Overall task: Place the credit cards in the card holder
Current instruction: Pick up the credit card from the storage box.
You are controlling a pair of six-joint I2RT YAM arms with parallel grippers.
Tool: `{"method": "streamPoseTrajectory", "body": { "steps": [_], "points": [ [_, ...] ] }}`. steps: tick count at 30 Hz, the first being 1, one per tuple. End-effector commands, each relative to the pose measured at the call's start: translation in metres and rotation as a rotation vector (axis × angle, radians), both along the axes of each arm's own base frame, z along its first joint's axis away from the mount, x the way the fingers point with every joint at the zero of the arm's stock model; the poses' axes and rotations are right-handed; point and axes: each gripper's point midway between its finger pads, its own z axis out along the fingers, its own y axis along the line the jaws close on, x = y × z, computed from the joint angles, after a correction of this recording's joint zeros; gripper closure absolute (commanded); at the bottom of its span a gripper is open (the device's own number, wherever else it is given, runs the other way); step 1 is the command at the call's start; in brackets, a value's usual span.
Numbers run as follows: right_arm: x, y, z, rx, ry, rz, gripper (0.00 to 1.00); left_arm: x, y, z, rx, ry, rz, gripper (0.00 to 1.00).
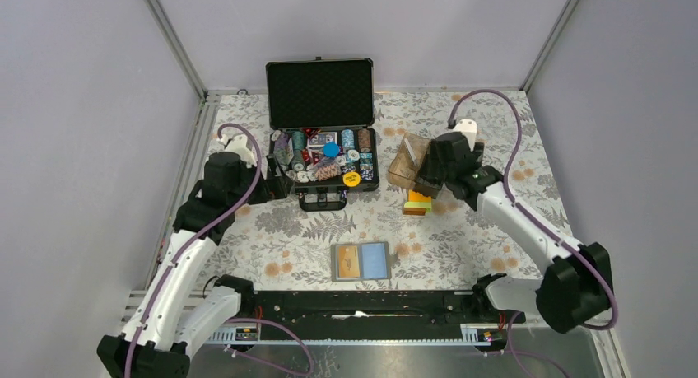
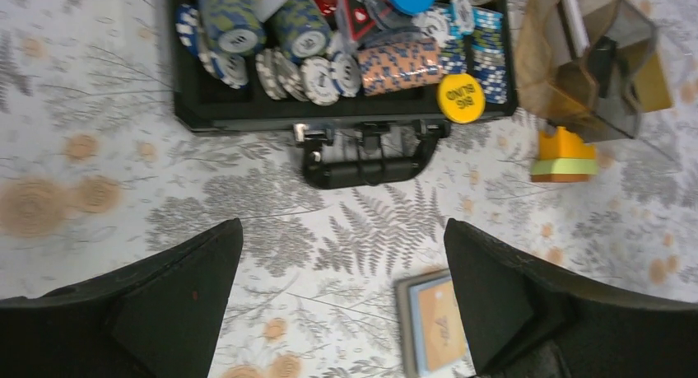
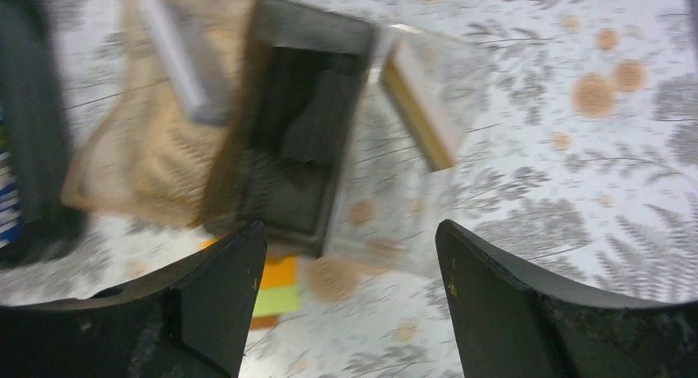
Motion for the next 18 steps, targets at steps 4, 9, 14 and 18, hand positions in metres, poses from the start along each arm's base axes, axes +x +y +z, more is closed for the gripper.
{"method": "streamPoseTrajectory", "body": {
  "steps": [4, 9, 14, 18],
  "points": [
    [0.047, -0.054, -0.001, -0.213, 0.041, -0.015, 0.21, 0.008, 0.039, 0.002, 0.220, -0.034, 0.058, 0.01],
    [0.070, -0.075, -0.021, -0.389, 0.152, 0.013, 0.32, 0.009, 0.043, -0.005, 0.230, -0.034, 0.074, 0.01],
    [0.085, -0.090, -0.042, -0.485, 0.237, 0.012, 0.38, 0.010, 0.040, -0.008, 0.223, -0.021, 0.059, 0.01],
    [0.086, -0.097, -0.059, -0.509, 0.281, 0.008, 0.39, 0.010, 0.041, -0.008, 0.223, -0.018, 0.060, 0.01]
  ]
}}
